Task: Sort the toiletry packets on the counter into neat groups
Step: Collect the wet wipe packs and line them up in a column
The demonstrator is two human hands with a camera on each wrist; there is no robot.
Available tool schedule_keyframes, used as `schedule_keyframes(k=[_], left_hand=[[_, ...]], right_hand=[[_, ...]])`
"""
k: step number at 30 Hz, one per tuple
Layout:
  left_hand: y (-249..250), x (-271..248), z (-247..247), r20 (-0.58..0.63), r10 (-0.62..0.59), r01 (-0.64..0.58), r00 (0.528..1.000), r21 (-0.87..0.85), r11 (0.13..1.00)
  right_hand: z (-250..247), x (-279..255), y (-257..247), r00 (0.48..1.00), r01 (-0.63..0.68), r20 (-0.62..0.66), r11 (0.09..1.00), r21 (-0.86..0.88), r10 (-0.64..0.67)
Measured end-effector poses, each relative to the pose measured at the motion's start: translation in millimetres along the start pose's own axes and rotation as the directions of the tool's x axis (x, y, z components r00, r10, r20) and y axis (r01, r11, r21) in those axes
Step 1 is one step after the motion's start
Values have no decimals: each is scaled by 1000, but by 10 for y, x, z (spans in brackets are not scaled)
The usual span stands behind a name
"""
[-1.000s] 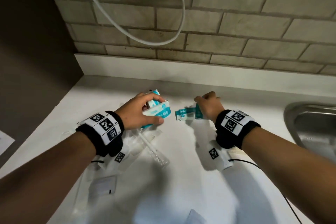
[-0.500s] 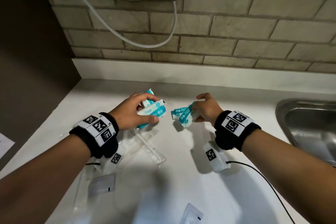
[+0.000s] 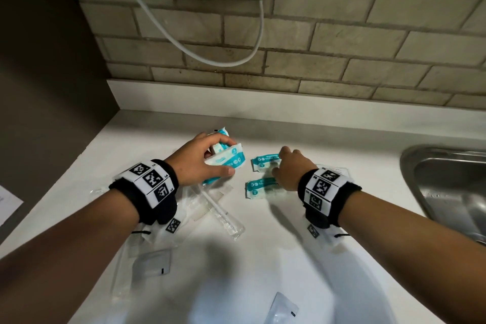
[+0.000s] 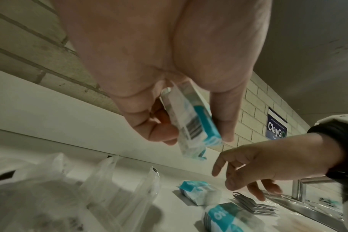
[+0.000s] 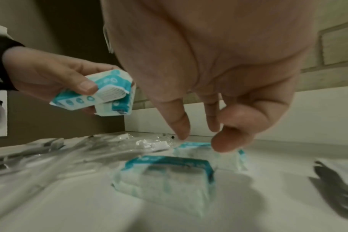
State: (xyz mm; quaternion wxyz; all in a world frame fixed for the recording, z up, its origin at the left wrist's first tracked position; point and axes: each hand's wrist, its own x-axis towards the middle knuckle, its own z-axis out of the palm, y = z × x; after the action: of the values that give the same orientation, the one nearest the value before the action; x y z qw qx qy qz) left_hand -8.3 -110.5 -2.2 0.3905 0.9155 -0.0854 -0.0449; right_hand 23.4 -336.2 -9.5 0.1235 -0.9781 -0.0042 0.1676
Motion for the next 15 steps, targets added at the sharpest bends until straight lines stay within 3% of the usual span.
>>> schedule_keyframes(k=[3,8,12,15], left_hand=[[-1,21,-10,-2,7,-7,1000,0,1000],[-11,51,-36,6,11,-11,1000,2,1000],[-63,48,-59,11,5,-5,1000,-1,1000],[-101,52,-49,14,3,-3,1000,0,1000]], right_hand=[[23,26,-145,997,38,71,995,-88,-32],[64,130,-326,984,-9,173,975,-220,48],[38,180,-357,959,201,250,944,-262,-134],[-33,212,-323,905,387,302,873,-298,-298]])
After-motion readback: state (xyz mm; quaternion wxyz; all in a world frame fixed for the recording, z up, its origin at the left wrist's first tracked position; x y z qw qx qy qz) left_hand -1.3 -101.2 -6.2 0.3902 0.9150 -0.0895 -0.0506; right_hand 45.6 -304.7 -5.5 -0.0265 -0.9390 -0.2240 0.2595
